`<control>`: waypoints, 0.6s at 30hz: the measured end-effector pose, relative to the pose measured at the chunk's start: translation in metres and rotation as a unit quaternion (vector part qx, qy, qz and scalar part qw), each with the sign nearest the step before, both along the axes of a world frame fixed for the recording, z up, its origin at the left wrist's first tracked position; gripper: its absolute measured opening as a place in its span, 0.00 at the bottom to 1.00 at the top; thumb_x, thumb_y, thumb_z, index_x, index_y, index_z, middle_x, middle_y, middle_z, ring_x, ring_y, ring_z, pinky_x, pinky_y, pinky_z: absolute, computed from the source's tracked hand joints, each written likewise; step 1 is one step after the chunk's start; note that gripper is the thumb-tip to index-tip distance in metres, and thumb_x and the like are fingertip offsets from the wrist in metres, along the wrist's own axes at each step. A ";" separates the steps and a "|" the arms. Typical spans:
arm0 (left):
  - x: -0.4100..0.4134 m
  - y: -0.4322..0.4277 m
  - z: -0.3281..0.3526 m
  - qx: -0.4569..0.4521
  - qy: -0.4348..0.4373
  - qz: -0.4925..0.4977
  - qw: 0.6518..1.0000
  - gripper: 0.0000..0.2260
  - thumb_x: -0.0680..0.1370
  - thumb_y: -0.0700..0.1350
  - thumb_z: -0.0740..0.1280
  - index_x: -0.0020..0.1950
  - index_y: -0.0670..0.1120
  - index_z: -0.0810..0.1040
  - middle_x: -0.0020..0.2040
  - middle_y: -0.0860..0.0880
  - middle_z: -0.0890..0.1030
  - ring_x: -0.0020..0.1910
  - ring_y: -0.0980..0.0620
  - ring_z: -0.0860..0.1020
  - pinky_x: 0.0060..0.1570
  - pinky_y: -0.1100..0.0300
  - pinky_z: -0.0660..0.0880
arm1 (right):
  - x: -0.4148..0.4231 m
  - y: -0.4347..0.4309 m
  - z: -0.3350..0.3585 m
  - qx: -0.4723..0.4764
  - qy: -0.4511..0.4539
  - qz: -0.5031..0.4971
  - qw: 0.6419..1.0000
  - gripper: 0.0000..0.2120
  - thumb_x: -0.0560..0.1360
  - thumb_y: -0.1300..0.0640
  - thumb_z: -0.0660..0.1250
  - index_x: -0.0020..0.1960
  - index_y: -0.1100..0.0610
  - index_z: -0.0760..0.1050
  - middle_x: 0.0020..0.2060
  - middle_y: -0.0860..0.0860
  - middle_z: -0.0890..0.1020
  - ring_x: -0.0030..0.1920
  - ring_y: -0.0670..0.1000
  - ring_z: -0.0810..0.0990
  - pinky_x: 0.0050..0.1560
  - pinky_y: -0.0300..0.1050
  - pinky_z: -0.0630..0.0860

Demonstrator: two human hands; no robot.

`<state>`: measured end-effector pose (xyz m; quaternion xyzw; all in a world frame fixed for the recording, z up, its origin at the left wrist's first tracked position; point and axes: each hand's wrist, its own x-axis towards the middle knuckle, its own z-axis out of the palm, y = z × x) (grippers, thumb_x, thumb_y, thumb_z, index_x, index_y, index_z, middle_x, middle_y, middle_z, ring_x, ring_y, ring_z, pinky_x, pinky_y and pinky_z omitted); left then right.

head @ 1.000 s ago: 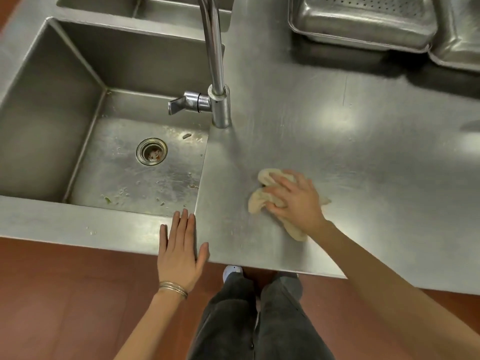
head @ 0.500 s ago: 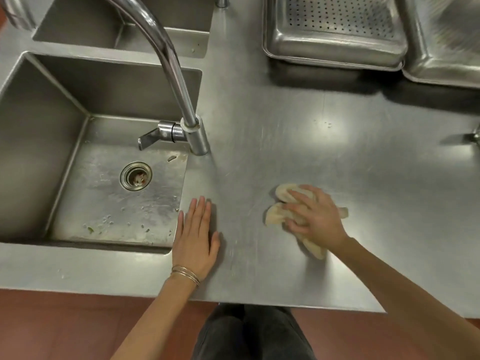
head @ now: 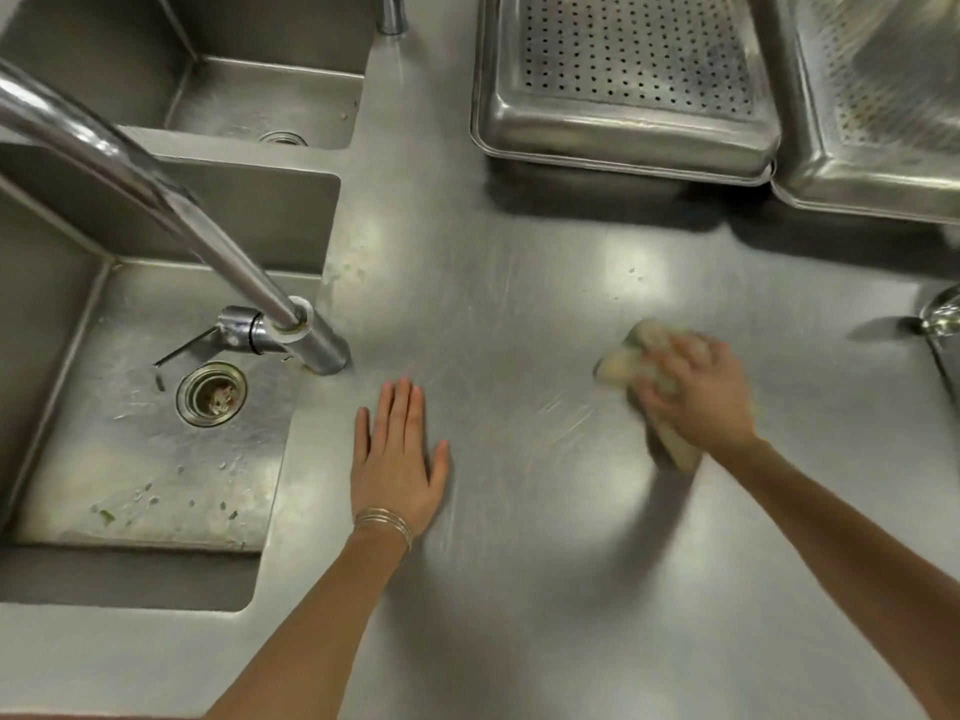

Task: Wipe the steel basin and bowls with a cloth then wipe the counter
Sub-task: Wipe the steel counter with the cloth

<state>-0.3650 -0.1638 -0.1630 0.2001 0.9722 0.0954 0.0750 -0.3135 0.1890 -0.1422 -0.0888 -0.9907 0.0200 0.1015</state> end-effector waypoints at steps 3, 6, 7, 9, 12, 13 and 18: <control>-0.002 0.003 0.000 0.000 -0.004 0.003 1.000 0.30 0.78 0.58 0.46 0.76 0.44 0.51 0.77 0.47 0.52 0.76 0.50 0.47 0.73 0.49 0.44 | -0.076 0.011 0.012 -0.058 -0.038 -0.276 0.959 0.29 0.73 0.39 0.50 0.69 0.54 0.63 0.65 0.57 0.71 0.62 0.64 0.68 0.62 0.58 0.66; -0.002 -0.002 0.000 0.005 -0.007 0.002 1.000 0.30 0.77 0.57 0.47 0.76 0.43 0.52 0.76 0.47 0.53 0.76 0.51 0.47 0.73 0.49 0.44 | -0.110 -0.025 0.013 -0.073 -0.063 -0.283 0.954 0.26 0.77 0.41 0.54 0.71 0.52 0.61 0.69 0.54 0.67 0.64 0.65 0.64 0.59 0.59 0.65; -0.002 -0.002 -0.001 0.007 -0.006 0.002 1.000 0.30 0.77 0.57 0.47 0.76 0.43 0.52 0.76 0.47 0.53 0.76 0.51 0.47 0.73 0.50 0.44 | -0.104 -0.032 0.010 -0.055 -0.065 -0.220 0.972 0.25 0.76 0.41 0.55 0.69 0.50 0.63 0.68 0.54 0.68 0.63 0.64 0.65 0.58 0.59 0.67; -0.001 0.002 0.000 0.010 -0.011 0.009 1.000 0.30 0.77 0.57 0.48 0.76 0.43 0.54 0.76 0.47 0.55 0.76 0.51 0.48 0.73 0.51 0.43 | -0.076 -0.035 0.002 -0.037 -0.060 -0.059 0.996 0.23 0.73 0.40 0.58 0.64 0.50 0.71 0.64 0.54 0.74 0.61 0.64 0.69 0.53 0.58 0.71; -0.001 0.015 0.004 0.018 -0.014 0.052 0.998 0.31 0.75 0.56 0.49 0.75 0.42 0.56 0.76 0.46 0.57 0.75 0.51 0.49 0.73 0.51 0.41 | -0.054 0.006 0.000 -0.014 -0.038 0.060 0.997 0.21 0.70 0.40 0.60 0.57 0.50 0.75 0.60 0.53 0.78 0.59 0.64 0.72 0.50 0.57 0.74; 0.000 0.018 0.004 0.014 -0.014 0.062 0.998 0.31 0.75 0.55 0.49 0.75 0.42 0.56 0.76 0.46 0.57 0.75 0.51 0.49 0.73 0.50 0.41 | -0.056 0.019 0.005 -0.009 -0.050 0.022 0.998 0.23 0.70 0.39 0.59 0.59 0.50 0.74 0.62 0.53 0.77 0.59 0.64 0.72 0.53 0.58 0.73; 0.002 0.023 0.004 0.002 -0.007 0.073 0.997 0.31 0.75 0.56 0.49 0.75 0.41 0.56 0.76 0.45 0.57 0.75 0.50 0.49 0.73 0.48 0.42 | -0.145 0.030 0.020 -0.057 -0.066 -0.197 0.976 0.21 0.74 0.43 0.58 0.63 0.53 0.67 0.63 0.54 0.72 0.57 0.63 0.69 0.54 0.58 0.68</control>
